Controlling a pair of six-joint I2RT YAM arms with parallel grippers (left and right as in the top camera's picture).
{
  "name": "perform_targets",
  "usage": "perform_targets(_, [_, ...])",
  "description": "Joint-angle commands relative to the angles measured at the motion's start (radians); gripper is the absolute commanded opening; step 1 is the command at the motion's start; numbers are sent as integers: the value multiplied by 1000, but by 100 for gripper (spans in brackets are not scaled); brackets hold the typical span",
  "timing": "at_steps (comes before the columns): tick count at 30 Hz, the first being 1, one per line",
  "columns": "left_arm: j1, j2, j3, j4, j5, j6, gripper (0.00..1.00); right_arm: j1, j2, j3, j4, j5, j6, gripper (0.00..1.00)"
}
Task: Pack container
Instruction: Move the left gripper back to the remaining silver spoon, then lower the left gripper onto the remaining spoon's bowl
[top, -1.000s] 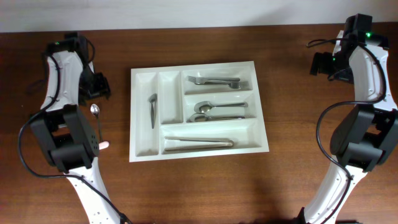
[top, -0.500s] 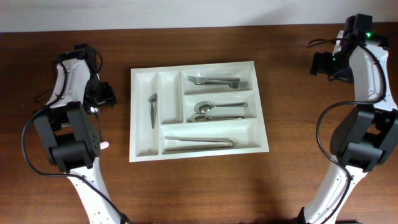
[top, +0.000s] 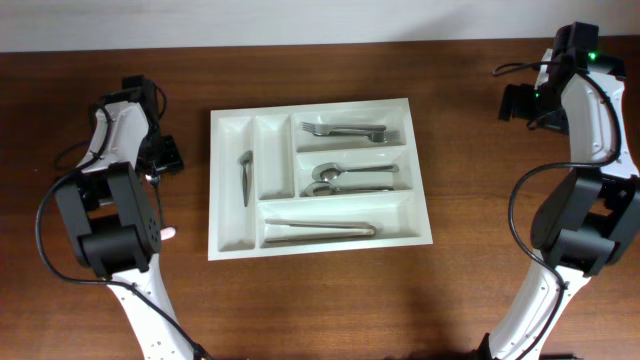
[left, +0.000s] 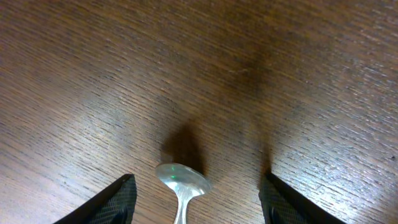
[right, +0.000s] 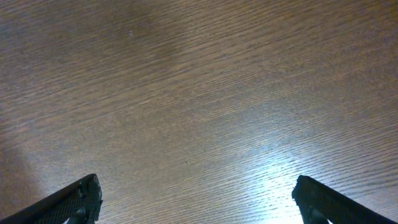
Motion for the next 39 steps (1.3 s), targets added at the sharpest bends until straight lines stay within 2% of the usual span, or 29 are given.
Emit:
perform_targets(1, [2,-16,-51,27,-6,15,64,-2,-38,17,0,-5,-6,99])
perform_targets(8, [2,-16,-72,43,-7,15,52,-2,-38,17,0,-5,-6,99])
perform_targets(24, [31,-14,-128,87,-14,15,52,-2,-38,17,0,-5,-6,99])
perform_targets(31, [34,-14,-129,105,34,61,49,-2,-38,17,0,-5,-6,99])
perform_targets(37, [34,-14,-130,123,71,72,34,-2,-38,17,0,-5,-6,99])
perform_targets(39, [34,-14,-130,128,76,72,33,-2,-38,17,0,-5,-6,99])
